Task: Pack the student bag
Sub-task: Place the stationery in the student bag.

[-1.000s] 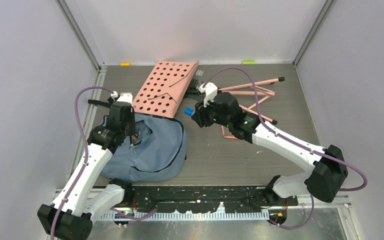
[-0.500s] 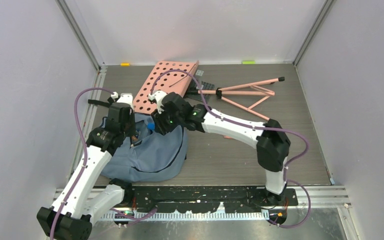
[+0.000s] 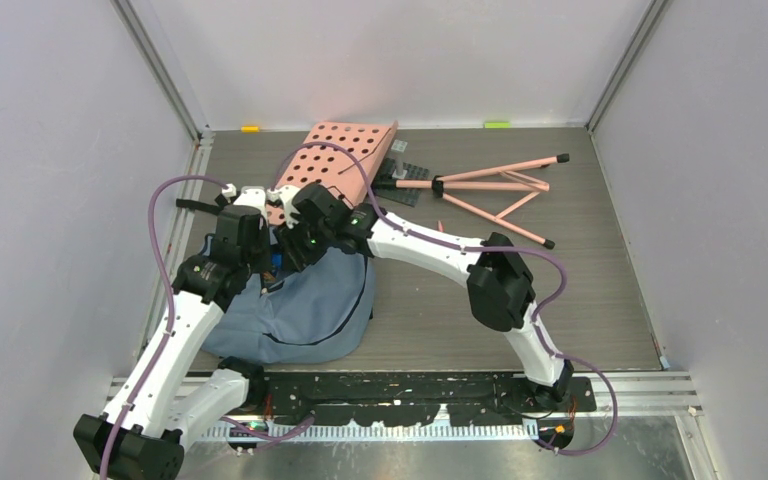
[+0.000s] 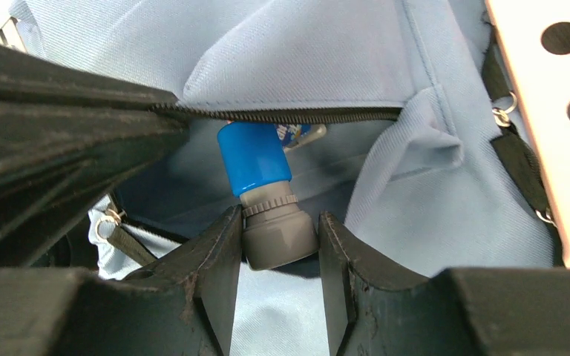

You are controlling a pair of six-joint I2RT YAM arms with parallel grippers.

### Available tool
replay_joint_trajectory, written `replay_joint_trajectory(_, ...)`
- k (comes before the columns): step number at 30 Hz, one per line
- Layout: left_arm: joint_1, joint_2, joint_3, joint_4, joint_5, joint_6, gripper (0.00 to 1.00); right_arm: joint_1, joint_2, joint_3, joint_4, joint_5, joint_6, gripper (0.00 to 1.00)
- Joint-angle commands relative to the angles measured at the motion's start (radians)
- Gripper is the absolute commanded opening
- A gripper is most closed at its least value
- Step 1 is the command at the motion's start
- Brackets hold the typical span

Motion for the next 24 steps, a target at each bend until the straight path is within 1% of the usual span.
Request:
replay_joint_trajectory(1, -0.003, -0.023, 0.016, 0.109, 0.052, -0.006, 0.00, 0.012, 0.030, 0.078, 0.059, -0.038, 0.051, 0.12)
replay_joint_trajectory(6, -0.003, -0.021, 0.016, 0.109, 0.051, -0.006, 0.00, 0.018, 0.033, 0.026, 0.234, -0.011, 0.113, 0.18)
replay_joint_trajectory(10, -0.003, -0.021, 0.016, 0.109, 0.049, -0.006, 0.00, 0.024, 0.036, -0.009, 0.330, 0.013, 0.142, 0.25)
replay_joint_trajectory(11, -0.003, -0.021, 0.016, 0.109, 0.049, -0.006, 0.00, 0.026, 0.038, -0.018, 0.340, 0.014, 0.146, 0.29)
replay_joint_trajectory(14, -0.003, -0.021, 0.016, 0.109, 0.048, -0.006, 0.00, 0.026, 0.042, -0.024, 0.356, 0.020, 0.147, 0.36)
replay_joint_trajectory(15, -0.003, -0.020, 0.016, 0.110, 0.049, -0.006, 0.00, 0.027, 0.041, -0.028, 0.358, 0.020, 0.146, 0.41)
replay_joint_trajectory(17, -0.003, -0.020, 0.016, 0.109, 0.049, -0.006, 0.00, 0.028, 0.039, -0.037, 0.366, 0.024, 0.142, 0.48)
replay_joint_trajectory(21, -0.003, -0.021, 0.015, 0.109, 0.047, -0.006, 0.00, 0.028, 0.034, -0.049, 0.373, 0.030, 0.136, 0.55)
replay_joint_trajectory(24, -0.003, -0.020, 0.014, 0.109, 0.045, -0.006, 0.00, 0.030, 0.033, -0.048, 0.367, 0.038, 0.125, 0.57)
